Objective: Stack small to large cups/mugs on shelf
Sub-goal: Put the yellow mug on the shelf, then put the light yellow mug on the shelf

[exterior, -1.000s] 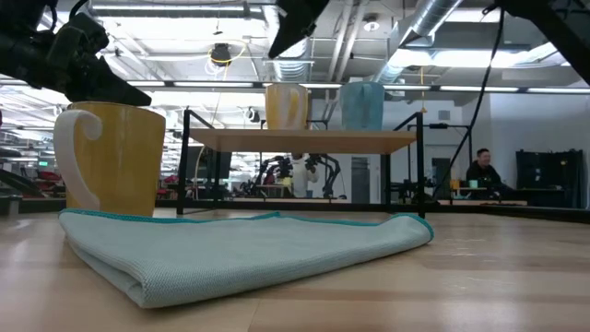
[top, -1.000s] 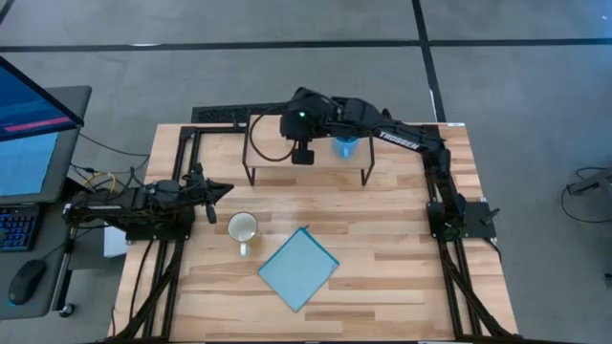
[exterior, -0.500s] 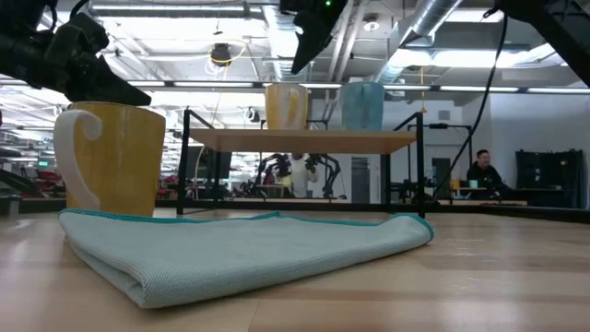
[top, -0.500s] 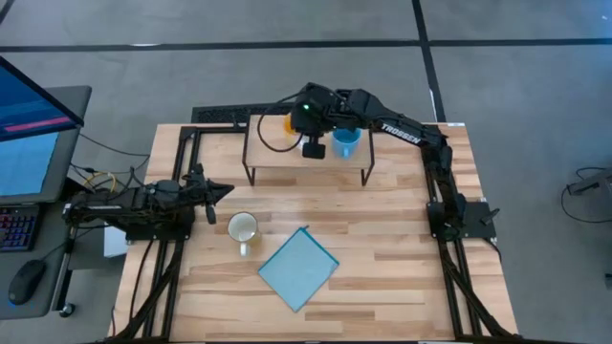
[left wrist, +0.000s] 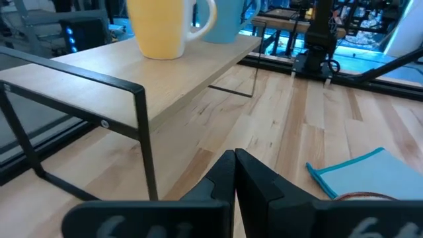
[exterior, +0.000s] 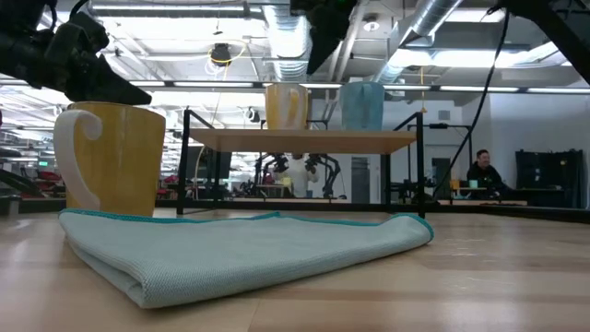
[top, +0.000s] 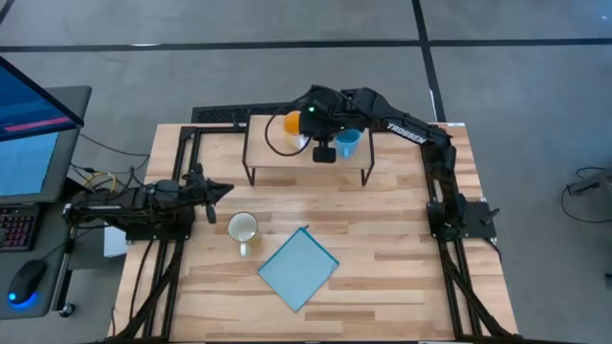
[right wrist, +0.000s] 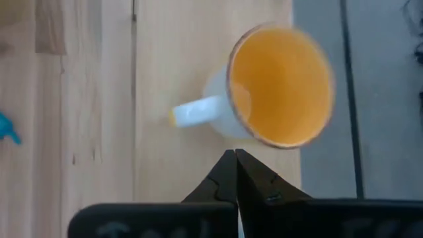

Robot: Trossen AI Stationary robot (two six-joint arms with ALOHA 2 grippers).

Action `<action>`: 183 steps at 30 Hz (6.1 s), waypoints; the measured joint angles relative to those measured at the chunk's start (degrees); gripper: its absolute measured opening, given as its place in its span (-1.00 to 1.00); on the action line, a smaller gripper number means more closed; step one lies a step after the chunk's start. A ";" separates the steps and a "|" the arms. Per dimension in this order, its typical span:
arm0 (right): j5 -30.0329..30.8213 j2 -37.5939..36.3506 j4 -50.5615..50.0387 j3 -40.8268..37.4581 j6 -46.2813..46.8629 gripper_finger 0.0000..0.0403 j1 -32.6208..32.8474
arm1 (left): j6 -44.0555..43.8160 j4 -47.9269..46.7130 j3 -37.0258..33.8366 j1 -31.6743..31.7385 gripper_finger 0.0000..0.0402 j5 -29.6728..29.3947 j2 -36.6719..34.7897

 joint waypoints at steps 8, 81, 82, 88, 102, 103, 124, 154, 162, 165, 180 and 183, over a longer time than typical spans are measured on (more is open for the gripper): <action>1.20 -1.37 2.74 0.08 -2.63 -0.90 -0.04 | 2.13 0.30 0.00 0.02 -1.00 -2.12 0.00; 0.89 5.34 10.58 0.10 -4.96 -0.98 -2.99 | 1.30 0.22 0.00 0.01 -1.00 -2.16 0.00; 0.89 5.34 10.50 0.10 -4.96 -0.98 -2.99 | 1.29 0.22 0.00 0.02 -1.00 -2.15 0.00; 0.89 5.34 9.90 0.10 -4.93 -0.98 -1.84 | 1.30 0.22 0.00 0.02 -1.00 -2.14 0.00; 0.91 5.34 8.96 0.10 -4.50 -0.98 0.01 | 1.29 0.20 0.00 0.02 -1.00 -2.14 0.00; 0.95 5.34 8.96 0.10 -4.52 -0.98 0.01 | 1.29 0.20 0.00 0.00 -1.00 -2.15 0.00; 1.59 1.96 9.25 0.03 -4.09 -0.98 -1.67 | 1.31 -0.43 0.00 0.02 -1.00 -2.17 0.00; 1.09 -25.13 -4.62 -0.48 15.95 -0.86 -4.86 | 5.18 16.60 0.09 0.01 -1.00 -3.57 -0.02; 1.11 -39.12 -2.92 -10.78 18.22 -0.86 -5.18 | 5.18 16.57 0.09 0.02 -1.00 -3.70 -0.02; 1.11 -46.64 2.10 -19.63 19.50 -0.86 -4.11 | 5.91 16.52 0.09 0.01 -1.00 -4.28 -0.02; 1.11 -85.22 55.86 -85.16 26.71 -0.87 2.63 | 10.40 16.55 0.11 0.01 -1.00 -9.98 -0.02; 1.08 -90.46 62.99 -93.53 28.49 -0.86 2.50 | 10.56 16.54 0.11 0.00 -1.00 -10.53 -0.02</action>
